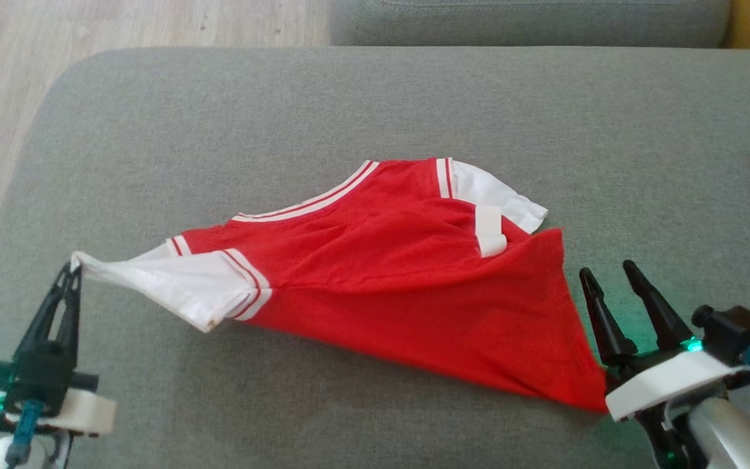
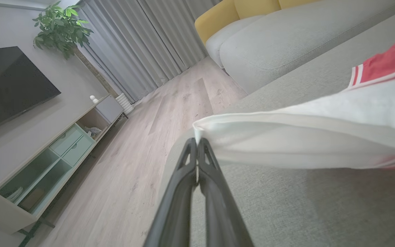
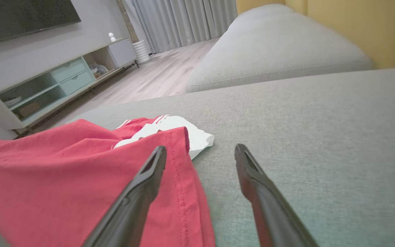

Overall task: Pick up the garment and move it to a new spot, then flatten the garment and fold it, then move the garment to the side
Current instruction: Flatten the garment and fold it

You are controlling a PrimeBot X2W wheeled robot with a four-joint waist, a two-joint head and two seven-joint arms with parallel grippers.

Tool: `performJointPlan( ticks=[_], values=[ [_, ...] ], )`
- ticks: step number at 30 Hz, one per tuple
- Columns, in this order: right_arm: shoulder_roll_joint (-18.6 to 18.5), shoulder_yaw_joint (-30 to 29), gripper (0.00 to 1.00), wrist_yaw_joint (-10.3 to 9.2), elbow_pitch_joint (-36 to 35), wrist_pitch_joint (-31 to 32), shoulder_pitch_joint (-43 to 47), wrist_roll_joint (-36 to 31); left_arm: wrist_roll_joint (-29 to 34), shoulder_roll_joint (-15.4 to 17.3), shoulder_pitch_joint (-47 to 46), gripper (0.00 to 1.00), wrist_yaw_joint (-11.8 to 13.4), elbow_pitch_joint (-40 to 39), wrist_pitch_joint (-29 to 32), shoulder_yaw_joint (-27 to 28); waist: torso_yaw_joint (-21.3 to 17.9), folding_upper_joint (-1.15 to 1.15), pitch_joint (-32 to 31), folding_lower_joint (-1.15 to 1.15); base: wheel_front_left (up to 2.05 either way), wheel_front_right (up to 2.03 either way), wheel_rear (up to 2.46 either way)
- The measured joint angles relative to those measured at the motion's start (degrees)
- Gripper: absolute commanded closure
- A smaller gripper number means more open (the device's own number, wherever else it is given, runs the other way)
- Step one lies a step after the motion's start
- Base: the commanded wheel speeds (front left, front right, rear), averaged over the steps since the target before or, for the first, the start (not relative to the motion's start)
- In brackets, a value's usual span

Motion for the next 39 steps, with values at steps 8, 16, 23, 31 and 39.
performJointPlan(
  ticks=[8, 16, 23, 31, 39],
  values=[
    [-8.5, 14.6, 0.0, 0.0, -2.7, 3.6, -7.0, 17.2, -0.5, 0.2, -3.2, 1.0, -0.8, 1.7, -0.1, -0.1, 1.0, 0.0, 1.1, 0.0, 0.0, 0.0, 0.0],
    [-12.8, 25.0, 0.0, 0.0, 0.3, 7.3, -14.9, 26.4, -0.1, -0.6, -6.5, 1.0, -2.1, 3.1, -0.5, -1.7, 2.9, 0.0, 2.0, 0.0, 0.0, 0.0, 0.0],
    [-14.4, 29.8, 1.0, 0.0, 0.9, 3.6, -17.7, 28.7, -0.1, -1.4, -8.9, 1.0, -3.2, 3.6, -1.2, -2.5, 3.6, 0.0, 1.7, 0.0, 0.0, 0.0, 0.0],
    [-18.6, 19.1, 1.0, 0.0, -0.6, 0.5, -25.4, 23.9, -0.7, -3.0, -11.6, 1.0, -4.1, 1.9, -3.1, -2.5, 2.0, 0.0, 0.8, 0.0, 0.0, 0.0, 0.0],
    [-22.1, 25.0, 1.0, 0.0, -8.6, 0.3, -6.9, 21.1, -2.4, -3.6, -9.8, 1.0, -4.5, 2.1, -3.6, -2.7, 1.7, 0.0, 0.9, 0.0, 0.0, 0.0, 0.0]
  ],
)
